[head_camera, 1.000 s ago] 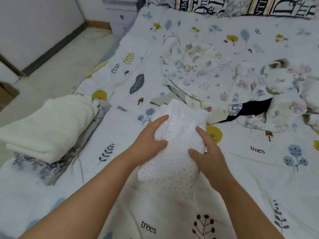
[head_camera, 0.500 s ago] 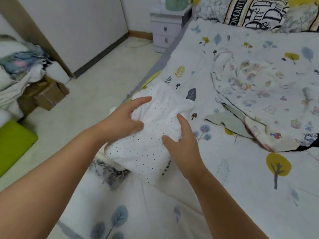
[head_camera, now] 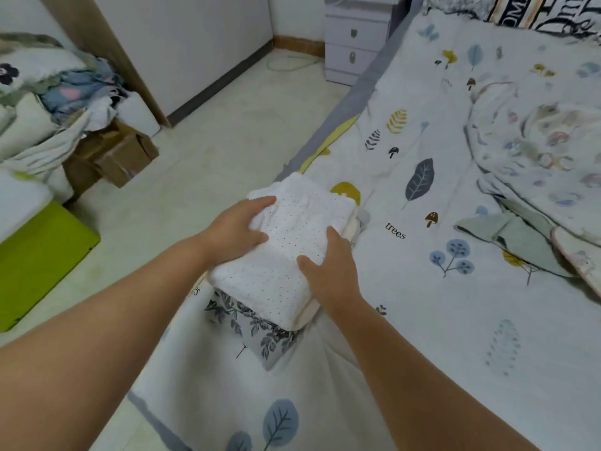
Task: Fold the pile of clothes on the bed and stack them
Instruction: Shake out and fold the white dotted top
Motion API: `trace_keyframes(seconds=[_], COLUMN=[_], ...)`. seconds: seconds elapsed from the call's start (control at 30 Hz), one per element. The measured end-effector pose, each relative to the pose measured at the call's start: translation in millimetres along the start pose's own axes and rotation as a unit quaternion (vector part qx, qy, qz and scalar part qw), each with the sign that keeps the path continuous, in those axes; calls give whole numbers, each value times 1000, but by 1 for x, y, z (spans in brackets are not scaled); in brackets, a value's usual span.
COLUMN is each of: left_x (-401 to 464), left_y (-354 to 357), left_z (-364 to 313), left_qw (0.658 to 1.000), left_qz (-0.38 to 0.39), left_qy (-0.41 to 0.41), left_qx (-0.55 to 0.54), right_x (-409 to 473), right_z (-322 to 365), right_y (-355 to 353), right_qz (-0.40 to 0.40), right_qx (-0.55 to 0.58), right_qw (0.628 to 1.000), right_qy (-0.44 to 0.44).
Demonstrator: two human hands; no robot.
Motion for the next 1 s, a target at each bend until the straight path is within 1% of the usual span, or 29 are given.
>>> trace_keyframes(seconds=[0.03, 0.07, 0.1, 0.13, 0.17, 0.2, 0.23, 0.27, 0.3, 0.37, 0.4, 0.47, 0.5, 0.57, 0.73, 0.93, 1.0], left_x=[0, 0, 0, -1, -2, -1, 2, 8, 16, 28, 32, 32, 32, 34, 38, 36, 34], left_y=[4, 4, -1, -10, -20, -30, -35, -35, -27, 5, 20, 40, 45, 50, 55, 48, 40], left_z=[4, 4, 1, -6, -14, -23, -32, -41, -49, -50, -38, -1, 13, 26, 27, 15, 7], left_qw=[1000, 995, 982, 960, 940, 929, 925, 925, 926, 921, 924, 942, 950, 956, 961, 964, 963], left_qz=[-6, -13, -28, -54, -79, -102, -120, -121, -105, -35, 5, 64, 76, 78, 87, 104, 96], left_qy=[-9, -13, -15, -15, -21, -29, -25, -7, 21, 75, 80, 43, 27, 23, 30, 26, 29], left_qx=[29, 95, 186, 273, 330, 355, 359, 359, 363, 381, 375, 327, 302, 280, 259, 243, 251], right_x=[3, 4, 4, 3, 0, -3, -6, -6, -4, 6, 12, 20, 23, 29, 32, 24, 18], right_z=[-7, -11, -12, -9, -1, 9, 20, 30, 34, 27, 20, 9, 7, 5, 3, 16, 24], right_y=[2, 1, -1, -7, -14, -20, -21, -16, -5, 23, 35, 51, 55, 60, 61, 41, 28], right_qz=[-3, -9, -25, -51, -86, -118, -139, -141, -126, -60, -25, 24, 35, 43, 50, 59, 40], right_qx=[-27, -53, -76, -92, -100, -103, -115, -141, -179, -256, -282, -308, -318, -332, -324, -254, -218], right_qw=[999, 998, 996, 994, 991, 988, 983, 977, 971, 960, 956, 949, 946, 941, 943, 964, 972], right_qy=[18, 34, 42, 38, 21, -7, -43, -75, -97, -94, -80, -61, -58, -55, -48, -61, -74])
Point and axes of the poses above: each hand's wrist, its own x-axis towards the middle knuckle, its own y-axis out of the palm, z = x × y, the point moved 10 cm from there along x, towards the middle knuckle, and after that the axes turned 9 degrees about y, right-handed, at the moved point
